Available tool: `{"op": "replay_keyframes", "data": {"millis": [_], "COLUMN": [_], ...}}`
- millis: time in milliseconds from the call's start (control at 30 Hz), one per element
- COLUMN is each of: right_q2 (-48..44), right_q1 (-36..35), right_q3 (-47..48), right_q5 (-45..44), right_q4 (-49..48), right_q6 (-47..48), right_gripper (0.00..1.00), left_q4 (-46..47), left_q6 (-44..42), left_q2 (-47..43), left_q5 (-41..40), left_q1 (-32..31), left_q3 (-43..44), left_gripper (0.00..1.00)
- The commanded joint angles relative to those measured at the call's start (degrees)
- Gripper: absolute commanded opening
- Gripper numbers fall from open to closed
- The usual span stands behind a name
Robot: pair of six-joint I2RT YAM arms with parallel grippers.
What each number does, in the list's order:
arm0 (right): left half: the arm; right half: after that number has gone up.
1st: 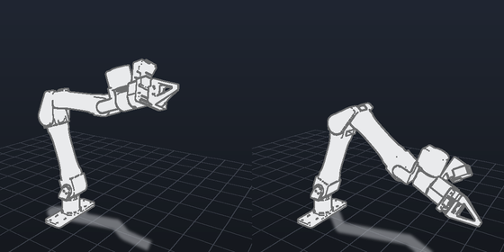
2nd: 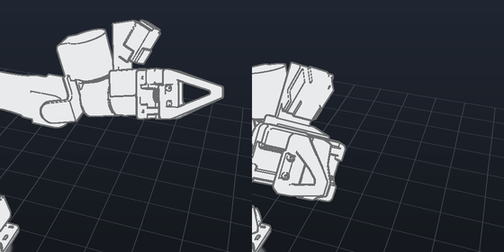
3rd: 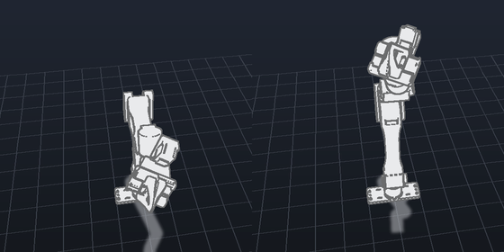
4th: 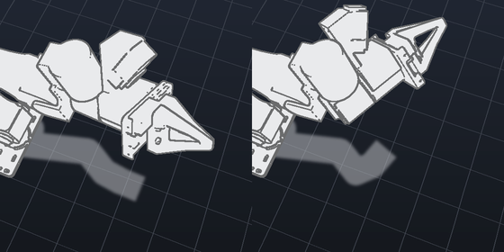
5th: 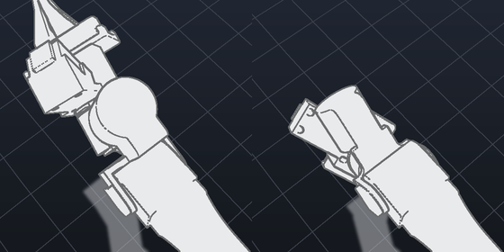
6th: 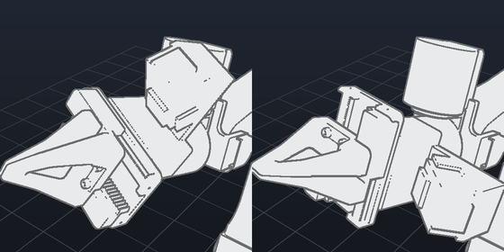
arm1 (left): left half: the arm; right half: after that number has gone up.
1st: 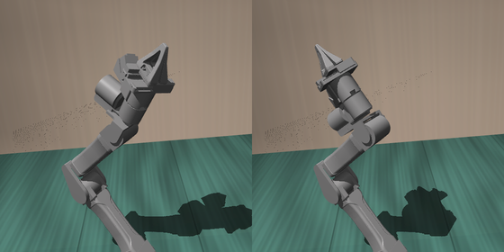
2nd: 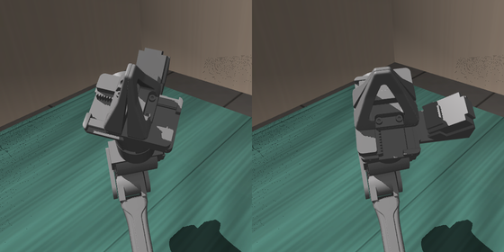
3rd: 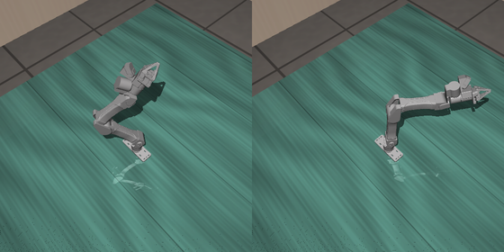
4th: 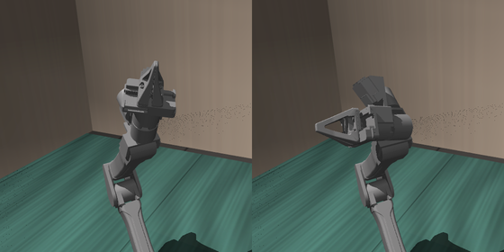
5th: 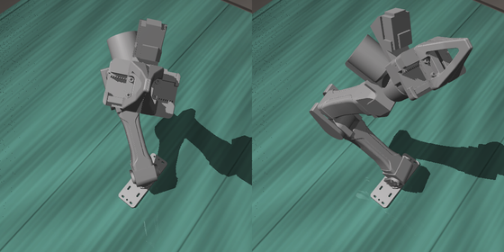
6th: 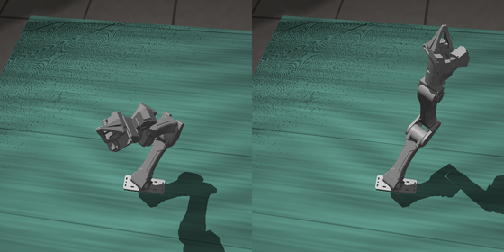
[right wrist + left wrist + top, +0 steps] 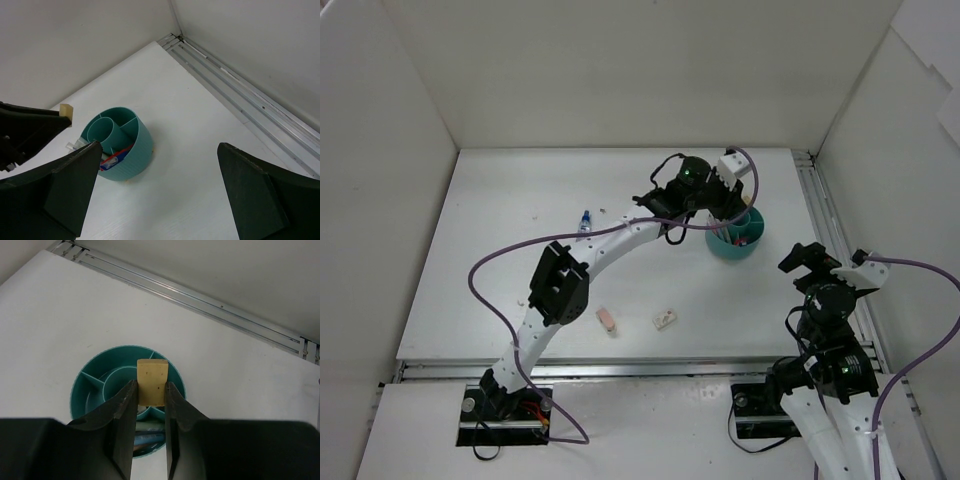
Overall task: Sort the stationery into containers
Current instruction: Pick up the stationery from the center of the board, then place the stationery in the storage box.
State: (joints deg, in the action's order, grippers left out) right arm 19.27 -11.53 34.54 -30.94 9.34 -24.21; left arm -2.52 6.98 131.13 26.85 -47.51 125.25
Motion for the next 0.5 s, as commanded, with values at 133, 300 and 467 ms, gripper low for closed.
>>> {"op": "replay_keyframes", "data": {"millis": [133, 300, 467], "right_q2": [2.09, 3.14, 3.41], "right_q1": [0.46, 0.37, 0.37], "right_q3": [1.58, 1.66, 1.75], "right_q5": [-0.70, 0.62, 2.37], "right_q4": [-1.08, -1.08, -0.99], "right_q6": [-0.49, -0.40, -0.14], "right_gripper": [0.98, 0.98, 0.98], "left_q4": [10.69, 13.68, 16.06], "left_q6": [-1.71, -0.92, -1.09], "left_q2": [0.53, 2.29, 4.57], "left_q5": [-6.19, -9.44, -12.08], "left_q1": [-1.88, -1.89, -1.89], "left_q3": [1.50, 0.35, 1.04], "left_gripper": [0.11, 0.12, 0.14]}}
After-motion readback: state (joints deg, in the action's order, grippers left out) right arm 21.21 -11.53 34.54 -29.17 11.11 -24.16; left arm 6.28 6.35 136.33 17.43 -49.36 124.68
